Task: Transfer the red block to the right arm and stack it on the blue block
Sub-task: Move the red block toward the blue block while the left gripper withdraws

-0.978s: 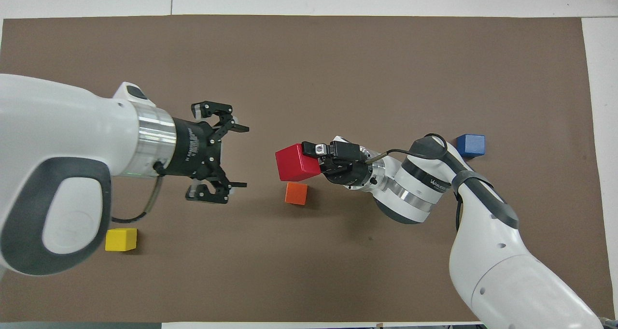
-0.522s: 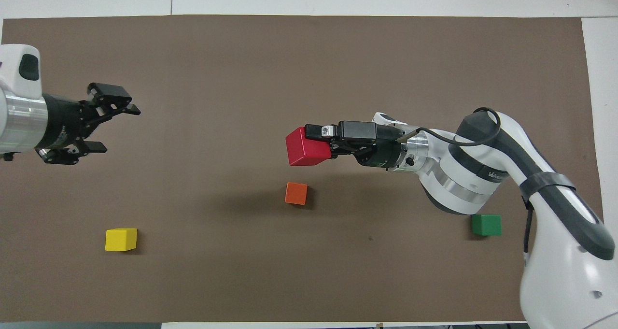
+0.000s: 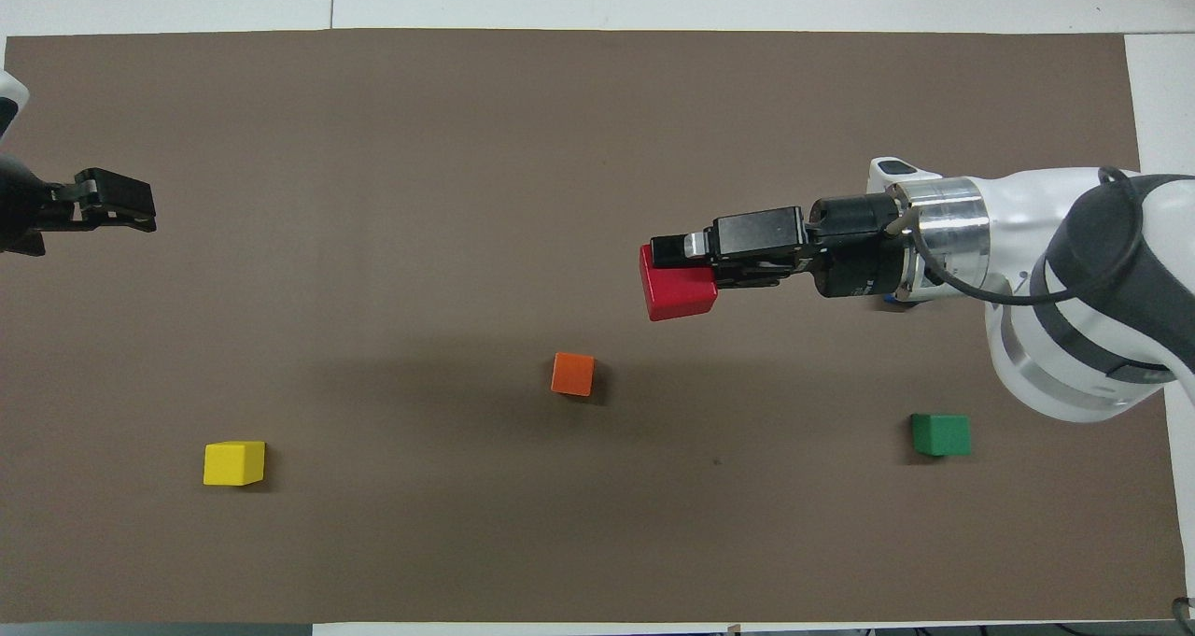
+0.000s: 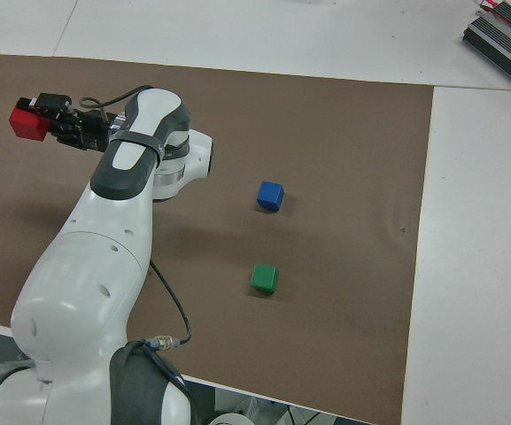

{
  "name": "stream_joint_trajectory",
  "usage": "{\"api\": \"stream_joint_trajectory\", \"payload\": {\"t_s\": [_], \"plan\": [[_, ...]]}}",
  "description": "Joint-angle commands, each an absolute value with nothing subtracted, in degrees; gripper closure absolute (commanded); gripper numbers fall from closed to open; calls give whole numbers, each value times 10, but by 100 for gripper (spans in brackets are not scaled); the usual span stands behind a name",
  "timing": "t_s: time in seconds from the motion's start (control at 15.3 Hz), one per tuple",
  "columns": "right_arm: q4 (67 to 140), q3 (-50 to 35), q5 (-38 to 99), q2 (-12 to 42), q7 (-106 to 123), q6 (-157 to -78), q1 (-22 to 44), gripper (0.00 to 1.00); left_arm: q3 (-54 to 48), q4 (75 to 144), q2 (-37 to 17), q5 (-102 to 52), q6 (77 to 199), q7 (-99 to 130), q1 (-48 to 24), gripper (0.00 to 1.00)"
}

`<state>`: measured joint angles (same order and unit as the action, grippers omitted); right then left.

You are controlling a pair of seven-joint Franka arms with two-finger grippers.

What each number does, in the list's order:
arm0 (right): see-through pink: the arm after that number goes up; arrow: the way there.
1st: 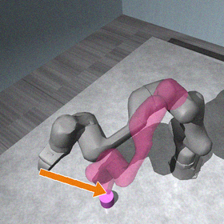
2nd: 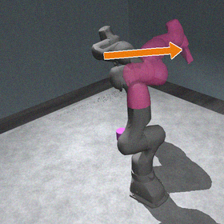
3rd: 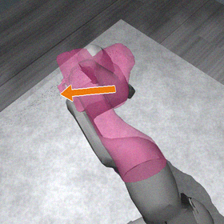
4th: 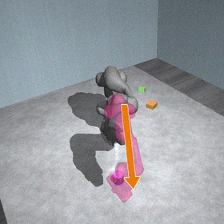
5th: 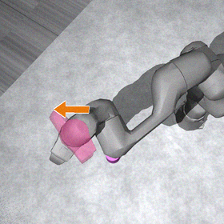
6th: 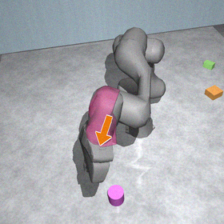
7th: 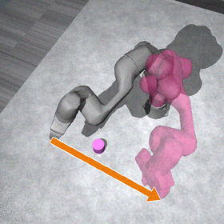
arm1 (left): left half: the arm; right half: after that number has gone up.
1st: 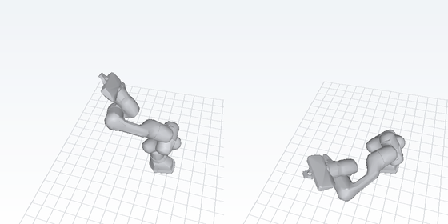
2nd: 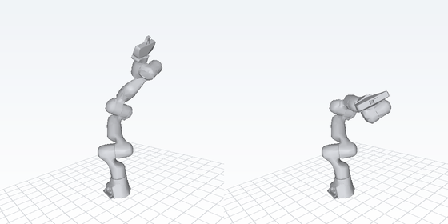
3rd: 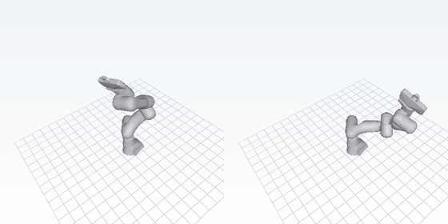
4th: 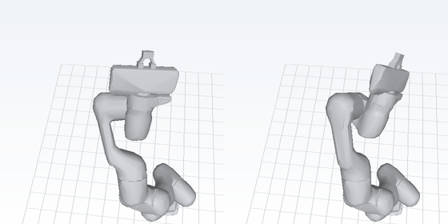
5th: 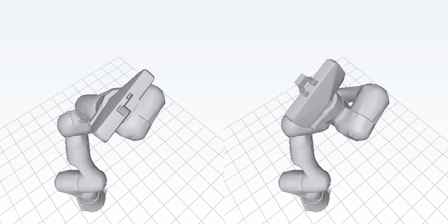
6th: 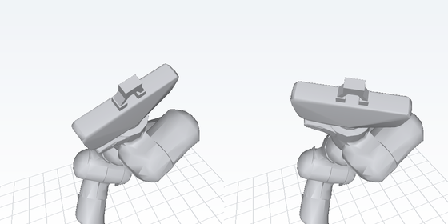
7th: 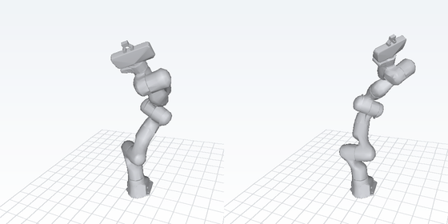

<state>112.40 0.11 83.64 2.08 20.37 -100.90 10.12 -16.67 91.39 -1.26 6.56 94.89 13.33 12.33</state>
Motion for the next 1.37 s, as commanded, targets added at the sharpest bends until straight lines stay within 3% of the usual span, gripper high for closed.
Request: {"api": "stream_joint_trajectory", "payload": {"t_s": [0.0,0.13,0.39,0.52,0.98,1.3], "plan": [[1106,-3,714,17,183,-1028,93,100,-173,768,-94,102,853,112,119,0],[1087,-3,591,11,150,-1039,91,100,-172,759,-98,101,857,82,123,0],[1033,-4,341,11,80,-1033,92,100,-166,890,-34,95,906,73,146,0],[1030,-4,259,9,59,-1027,93,100,-166,917,-21,93,918,69,148,0],[1064,-5,-10,4,-41,-1033,89,100,-166,893,-33,55,930,65,138,0],[1134,-6,-97,17,-91,-1134,53,100,-56,848,-54,38,907,62,19,0]]}}
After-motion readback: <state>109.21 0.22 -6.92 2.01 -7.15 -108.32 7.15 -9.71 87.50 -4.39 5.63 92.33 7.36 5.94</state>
